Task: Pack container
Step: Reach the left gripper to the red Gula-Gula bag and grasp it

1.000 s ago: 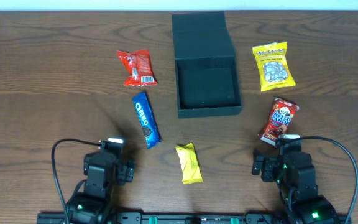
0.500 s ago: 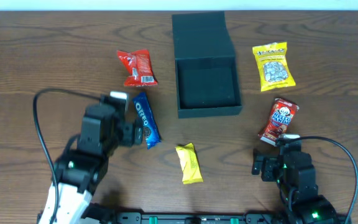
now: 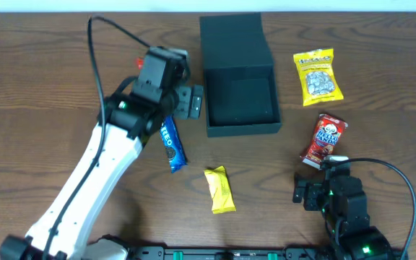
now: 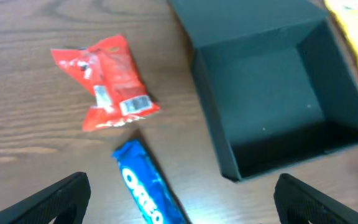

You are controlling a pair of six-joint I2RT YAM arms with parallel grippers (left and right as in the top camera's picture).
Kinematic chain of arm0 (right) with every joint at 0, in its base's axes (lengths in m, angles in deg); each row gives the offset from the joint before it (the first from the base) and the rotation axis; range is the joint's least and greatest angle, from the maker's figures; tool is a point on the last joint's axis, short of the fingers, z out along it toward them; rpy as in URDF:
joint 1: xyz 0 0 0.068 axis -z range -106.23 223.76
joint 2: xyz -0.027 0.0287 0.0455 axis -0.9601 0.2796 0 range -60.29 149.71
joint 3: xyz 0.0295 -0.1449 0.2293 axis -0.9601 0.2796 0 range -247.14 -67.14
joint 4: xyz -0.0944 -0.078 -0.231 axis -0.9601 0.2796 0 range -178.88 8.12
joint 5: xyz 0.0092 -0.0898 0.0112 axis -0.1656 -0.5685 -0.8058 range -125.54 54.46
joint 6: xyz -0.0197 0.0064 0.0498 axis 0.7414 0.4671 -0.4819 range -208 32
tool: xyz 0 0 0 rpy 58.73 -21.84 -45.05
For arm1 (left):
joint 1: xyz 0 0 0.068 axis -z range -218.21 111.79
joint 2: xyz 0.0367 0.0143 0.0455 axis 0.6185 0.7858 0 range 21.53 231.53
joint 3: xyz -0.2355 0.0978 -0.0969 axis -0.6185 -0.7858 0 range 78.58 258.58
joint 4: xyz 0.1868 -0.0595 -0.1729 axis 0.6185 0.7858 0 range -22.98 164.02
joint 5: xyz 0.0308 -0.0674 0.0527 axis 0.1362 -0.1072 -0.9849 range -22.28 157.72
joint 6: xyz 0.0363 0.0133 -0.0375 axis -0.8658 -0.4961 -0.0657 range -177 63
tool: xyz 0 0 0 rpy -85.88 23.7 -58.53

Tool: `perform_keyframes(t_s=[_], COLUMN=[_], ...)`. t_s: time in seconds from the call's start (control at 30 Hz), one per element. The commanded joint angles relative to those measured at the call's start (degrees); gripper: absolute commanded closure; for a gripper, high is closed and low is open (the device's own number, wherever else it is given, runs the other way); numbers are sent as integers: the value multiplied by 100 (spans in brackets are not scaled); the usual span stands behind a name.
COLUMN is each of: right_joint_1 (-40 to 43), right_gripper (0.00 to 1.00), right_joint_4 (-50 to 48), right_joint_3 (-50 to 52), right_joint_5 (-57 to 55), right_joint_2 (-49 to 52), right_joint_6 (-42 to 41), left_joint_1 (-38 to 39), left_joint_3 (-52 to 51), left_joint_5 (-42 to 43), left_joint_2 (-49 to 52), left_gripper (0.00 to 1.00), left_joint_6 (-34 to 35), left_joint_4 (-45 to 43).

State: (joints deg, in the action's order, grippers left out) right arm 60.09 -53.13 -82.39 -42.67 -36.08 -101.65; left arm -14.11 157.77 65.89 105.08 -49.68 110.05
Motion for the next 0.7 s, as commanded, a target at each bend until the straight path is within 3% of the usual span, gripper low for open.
perform_keyframes(t_s=[0.0,0.13,0.23,0.67], right_joint_1=[61,61,61,61], right_gripper=[1,1,1,1], right_joint_4=[0,0,0,0], right_joint_3=[9,9,9,9], right_joint_5=[-13,-13,-13,-13], right_joint_2=[-24,-24,-24,-24], right_joint_6=[-90,-90,-90,-90], left_joint_1=[-2,-197,-356,-1311], left_joint_3=[660,2009,2669,2938], left_joint_5=[-951,-1416,-1318,302], left_joint_2=[356,1279,1790,3340], left_gripper=[5,4,5,5], left_joint_6=[225,1150,1207,938], left_joint_4=[210,1285,1665,994])
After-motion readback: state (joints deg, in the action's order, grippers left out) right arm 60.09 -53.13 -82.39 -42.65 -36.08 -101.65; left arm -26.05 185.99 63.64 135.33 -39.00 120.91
